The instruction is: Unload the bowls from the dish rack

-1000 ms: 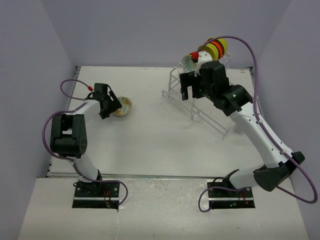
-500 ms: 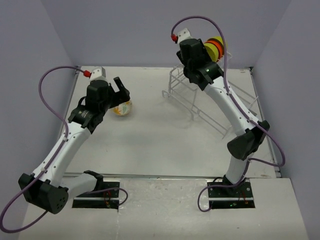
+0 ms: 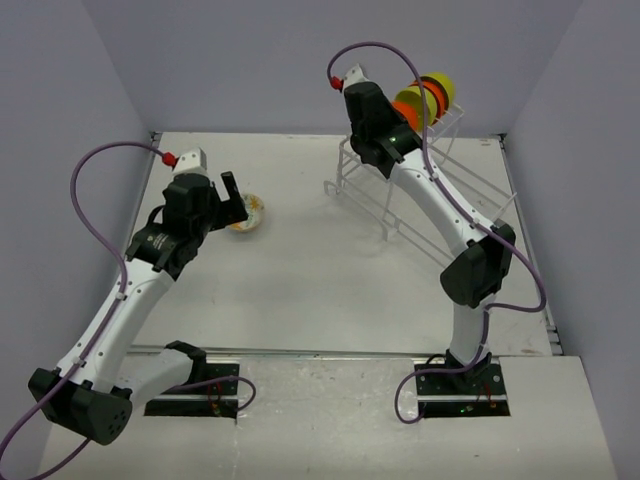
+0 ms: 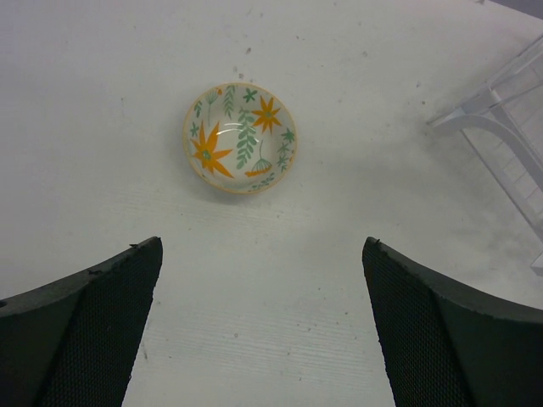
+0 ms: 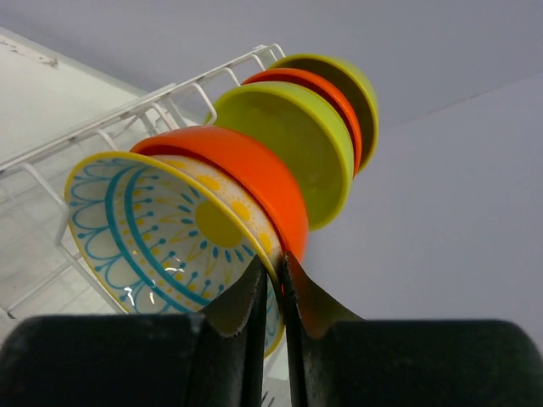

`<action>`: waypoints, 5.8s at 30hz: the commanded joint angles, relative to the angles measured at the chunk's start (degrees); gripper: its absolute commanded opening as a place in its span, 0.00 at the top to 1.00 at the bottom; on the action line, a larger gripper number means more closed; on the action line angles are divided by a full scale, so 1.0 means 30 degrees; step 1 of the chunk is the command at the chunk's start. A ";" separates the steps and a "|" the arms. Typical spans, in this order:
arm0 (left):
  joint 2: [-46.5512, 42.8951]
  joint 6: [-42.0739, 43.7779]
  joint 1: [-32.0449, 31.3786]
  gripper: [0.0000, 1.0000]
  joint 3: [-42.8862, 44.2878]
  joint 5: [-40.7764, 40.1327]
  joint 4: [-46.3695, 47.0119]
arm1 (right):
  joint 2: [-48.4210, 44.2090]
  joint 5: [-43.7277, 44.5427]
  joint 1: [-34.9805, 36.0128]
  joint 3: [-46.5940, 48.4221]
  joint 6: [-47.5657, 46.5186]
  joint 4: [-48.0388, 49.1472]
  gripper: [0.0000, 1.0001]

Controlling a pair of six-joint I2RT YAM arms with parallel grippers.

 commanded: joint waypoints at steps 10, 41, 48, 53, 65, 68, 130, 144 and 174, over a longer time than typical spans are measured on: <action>0.1017 0.0582 0.0086 0.00 0.0129 -0.0745 0.0322 | -0.2740 0.3079 0.0602 -0.2722 -0.3546 0.7116 1.00; 0.4678 0.2017 -0.2726 0.00 0.5694 0.7967 0.5567 | -0.5963 -0.9065 0.2596 -0.1898 1.3207 -0.3049 1.00; 0.6200 0.2515 -0.3576 0.19 0.6927 0.4062 0.3253 | -0.7898 -1.1917 0.2596 -0.4478 1.4586 -0.1965 1.00; 0.7109 0.2311 -0.3576 0.31 0.6985 0.4879 0.3193 | -0.8133 -1.4113 0.2625 -0.5150 1.5462 -0.1293 1.00; 0.7491 0.0087 -0.2527 1.00 0.6667 0.0223 0.1613 | -0.7926 -1.2337 0.2537 -0.5532 1.5467 -0.1466 0.01; 0.7579 -0.1027 0.0867 1.00 0.4769 0.2325 0.1874 | -0.9152 -1.1364 0.2041 -0.6702 1.5349 -0.1438 0.01; 0.0579 0.3423 0.5184 0.00 0.0805 0.9336 0.0469 | -0.2484 -0.1873 -0.1652 0.1229 0.3514 -0.2902 0.28; 0.0431 0.3716 0.4774 0.00 0.0188 0.9832 0.1054 | 0.0040 -0.0643 -0.1829 0.0268 0.1081 0.0731 0.61; 0.2159 0.3952 -0.1405 0.00 0.3379 0.7224 0.2196 | -0.3299 0.2640 -0.1038 -0.1639 0.0490 0.4046 1.00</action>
